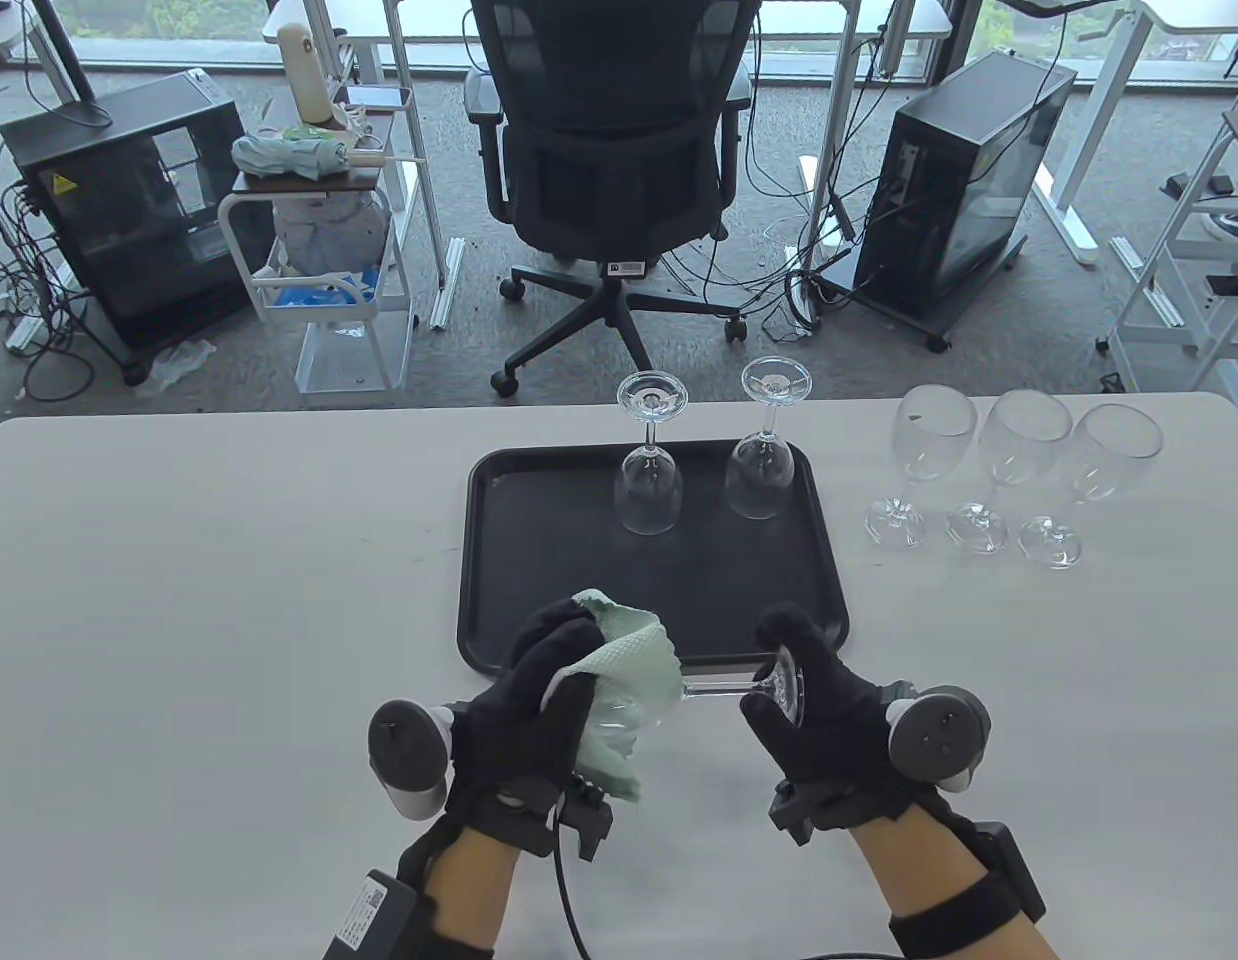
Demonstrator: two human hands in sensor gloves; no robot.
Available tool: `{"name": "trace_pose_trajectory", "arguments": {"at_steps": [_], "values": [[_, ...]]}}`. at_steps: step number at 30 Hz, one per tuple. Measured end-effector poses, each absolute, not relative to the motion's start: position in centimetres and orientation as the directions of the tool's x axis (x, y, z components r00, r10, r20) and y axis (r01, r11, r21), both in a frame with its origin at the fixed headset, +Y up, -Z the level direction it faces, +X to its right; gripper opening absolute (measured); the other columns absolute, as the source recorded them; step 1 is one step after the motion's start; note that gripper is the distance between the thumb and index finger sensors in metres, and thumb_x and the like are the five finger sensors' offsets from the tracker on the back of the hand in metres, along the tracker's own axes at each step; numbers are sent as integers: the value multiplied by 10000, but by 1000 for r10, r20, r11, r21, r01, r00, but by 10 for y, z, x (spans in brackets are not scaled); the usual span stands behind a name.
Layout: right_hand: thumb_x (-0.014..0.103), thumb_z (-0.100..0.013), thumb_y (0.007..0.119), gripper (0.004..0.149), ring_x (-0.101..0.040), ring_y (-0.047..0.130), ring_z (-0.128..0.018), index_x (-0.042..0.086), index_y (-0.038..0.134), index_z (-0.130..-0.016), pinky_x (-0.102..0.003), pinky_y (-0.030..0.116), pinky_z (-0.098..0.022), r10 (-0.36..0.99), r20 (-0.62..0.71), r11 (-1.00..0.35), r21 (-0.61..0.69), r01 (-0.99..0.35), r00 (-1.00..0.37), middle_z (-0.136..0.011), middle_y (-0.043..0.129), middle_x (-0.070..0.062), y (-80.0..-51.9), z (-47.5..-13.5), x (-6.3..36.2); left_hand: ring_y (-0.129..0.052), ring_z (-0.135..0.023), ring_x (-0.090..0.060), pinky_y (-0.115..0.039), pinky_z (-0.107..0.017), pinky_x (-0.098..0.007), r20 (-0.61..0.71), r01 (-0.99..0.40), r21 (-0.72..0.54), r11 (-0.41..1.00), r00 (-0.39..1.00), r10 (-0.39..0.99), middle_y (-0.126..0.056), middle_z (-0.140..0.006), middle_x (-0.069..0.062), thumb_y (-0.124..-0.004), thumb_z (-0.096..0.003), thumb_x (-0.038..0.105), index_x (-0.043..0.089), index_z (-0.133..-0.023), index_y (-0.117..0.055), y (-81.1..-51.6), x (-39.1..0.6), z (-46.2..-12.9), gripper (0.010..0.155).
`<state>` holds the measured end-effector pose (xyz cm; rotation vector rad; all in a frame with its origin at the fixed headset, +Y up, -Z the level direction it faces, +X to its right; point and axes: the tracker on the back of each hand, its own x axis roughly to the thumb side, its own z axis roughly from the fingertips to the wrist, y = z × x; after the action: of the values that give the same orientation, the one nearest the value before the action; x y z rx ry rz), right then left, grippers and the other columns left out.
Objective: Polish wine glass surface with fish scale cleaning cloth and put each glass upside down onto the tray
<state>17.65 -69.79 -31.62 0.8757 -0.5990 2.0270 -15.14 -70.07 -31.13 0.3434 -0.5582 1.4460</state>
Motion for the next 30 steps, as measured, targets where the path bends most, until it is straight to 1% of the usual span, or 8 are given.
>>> {"name": "trace_pose_trajectory", "arguments": {"at_steps": [3, 9, 13, 16, 19, 22, 24, 30], "values": [[629, -488, 744, 875, -311, 888, -622, 288, 162, -1045, -399, 882, -402, 295, 809, -567, -280, -775, -508, -1040, 489, -158, -692, -309, 177, -638, -998, -364, -806, -539, -624, 513, -973, -222, 61, -63, 856, -567, -1139, -26, -712, -546, 635, 355, -997, -699, -705, -150, -316, 531], [703, -478, 697, 773, -294, 905, -441, 299, 410, -1071, -372, 861, -240, 859, 477, -294, 157, -943, -188, -907, 656, -212, -709, -325, 176, -644, -996, -351, -816, -535, -609, 604, -985, -90, 149, 64, 795, -567, -1136, -16, -720, -518, 648, 370, -987, -705, -697, -151, -308, 545], [652, -488, 708, 832, -380, 886, -581, 279, 255, -1077, -462, 859, -361, 618, 685, -492, -45, -869, -386, -1038, 525, -213, -702, -320, 175, -669, -976, -358, -830, -512, -608, 583, -984, -80, 158, 83, 808, -597, -1121, -20, -714, -526, 639, 362, -980, -716, -698, -152, -310, 532], [645, -499, 694, 860, -333, 900, -608, 259, 165, -1057, -416, 890, -387, 330, 779, -599, -264, -756, -533, -1033, 514, -189, -695, -312, 176, -653, -984, -362, -820, -519, -613, 546, -983, -150, 101, 3, 838, -582, -1128, -25, -706, -538, 634, 356, -991, -703, -703, -152, -313, 532], [601, -514, 689, 770, -341, 894, -556, 277, 252, -1058, -400, 878, -340, 485, 750, -519, -166, -839, -449, -984, 562, -194, -699, -314, 177, -654, -985, -357, -825, -519, -605, 544, -985, -138, 104, 12, 839, -578, -1129, -21, -695, -538, 643, 362, -994, -696, -704, -148, -311, 536], [645, -519, 628, 723, -315, 900, -474, 264, 371, -1077, -377, 861, -263, 768, 564, -390, 33, -920, -305, -941, 634, -212, -703, -321, 178, -643, -992, -353, -827, -525, -594, 574, -986, -124, 115, 23, 818, -561, -1135, -19, -692, -526, 653, 370, -1001, -681, -704, -146, -310, 553], [657, -521, 619, 734, -328, 890, -490, 267, 367, -1090, -391, 852, -280, 825, 504, -356, 112, -928, -256, -955, 622, -214, -706, -323, 180, -633, -998, -351, -823, -538, -590, 600, -978, -122, 171, 65, 798, -548, -1137, -18, -680, -520, 659, 358, -1017, -642, -702, -147, -311, 582], [626, -531, 586, 712, -339, 892, -500, 256, 352, -1093, -400, 856, -289, 787, 536, -344, -28, -938, -305, -966, 617, -214, -708, -323, 186, -735, -977, -360, -747, -647, -640, 581, -994, -97, 48, -17, 814, -725, -1076, -39, -679, -549, 549, 229, -957, -764, -697, -172, -316, 526]]}}
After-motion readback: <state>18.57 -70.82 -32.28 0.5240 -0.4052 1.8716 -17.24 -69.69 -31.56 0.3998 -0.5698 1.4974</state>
